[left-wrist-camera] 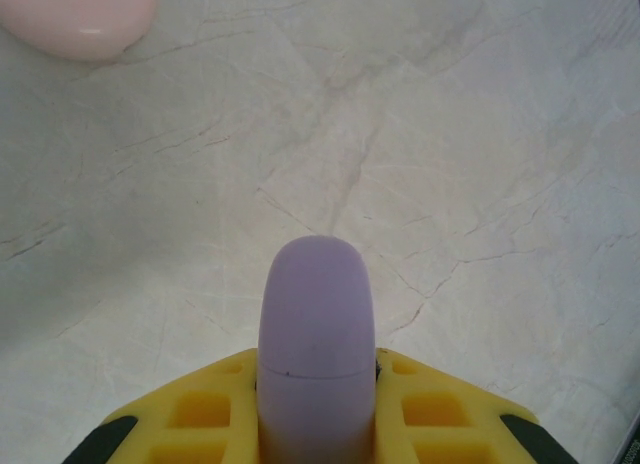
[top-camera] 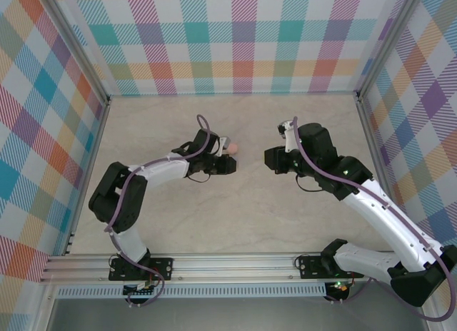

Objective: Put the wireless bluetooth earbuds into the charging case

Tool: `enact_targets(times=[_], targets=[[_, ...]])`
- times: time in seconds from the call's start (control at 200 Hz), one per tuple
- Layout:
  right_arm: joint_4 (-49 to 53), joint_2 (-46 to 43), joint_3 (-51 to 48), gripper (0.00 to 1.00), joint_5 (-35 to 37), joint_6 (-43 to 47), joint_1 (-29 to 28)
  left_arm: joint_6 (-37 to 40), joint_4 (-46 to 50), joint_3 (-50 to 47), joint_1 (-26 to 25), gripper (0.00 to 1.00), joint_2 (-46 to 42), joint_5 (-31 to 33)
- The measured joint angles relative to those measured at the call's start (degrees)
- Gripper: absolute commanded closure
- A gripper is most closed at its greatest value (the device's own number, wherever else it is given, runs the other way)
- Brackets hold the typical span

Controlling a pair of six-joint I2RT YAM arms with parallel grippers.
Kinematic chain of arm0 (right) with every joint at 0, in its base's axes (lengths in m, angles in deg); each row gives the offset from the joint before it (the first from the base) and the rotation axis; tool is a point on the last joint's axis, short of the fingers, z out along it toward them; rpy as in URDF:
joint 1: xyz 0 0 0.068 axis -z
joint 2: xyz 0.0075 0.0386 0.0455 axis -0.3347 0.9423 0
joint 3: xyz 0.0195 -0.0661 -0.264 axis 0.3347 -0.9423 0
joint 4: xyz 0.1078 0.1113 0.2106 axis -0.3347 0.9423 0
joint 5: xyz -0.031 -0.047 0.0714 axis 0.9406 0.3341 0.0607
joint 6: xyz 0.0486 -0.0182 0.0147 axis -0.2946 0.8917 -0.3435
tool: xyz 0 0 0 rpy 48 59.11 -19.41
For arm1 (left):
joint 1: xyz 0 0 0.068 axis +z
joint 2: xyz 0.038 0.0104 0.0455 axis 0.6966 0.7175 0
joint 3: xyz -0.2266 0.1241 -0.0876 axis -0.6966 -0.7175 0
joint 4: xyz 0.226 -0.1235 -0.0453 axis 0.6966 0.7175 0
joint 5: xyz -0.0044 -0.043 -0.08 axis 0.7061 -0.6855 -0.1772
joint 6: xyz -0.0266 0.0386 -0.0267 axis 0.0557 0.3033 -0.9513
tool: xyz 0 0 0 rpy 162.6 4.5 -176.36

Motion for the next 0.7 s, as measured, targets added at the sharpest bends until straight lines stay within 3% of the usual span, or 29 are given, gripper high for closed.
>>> enact_targets(times=[0.43, 0.7], targets=[[1.29, 0.42, 0.0, 0.78, 0.42, 0.85, 0.0, -1.51, -1.81, 3.67, 0.5, 1.0, 7.58, -2.69], [1.4, 0.42, 0.0, 0.77, 1.03, 0.85, 0.0, -1.84, -1.2, 4.5, 0.52, 0.85, 9.84, -1.46]])
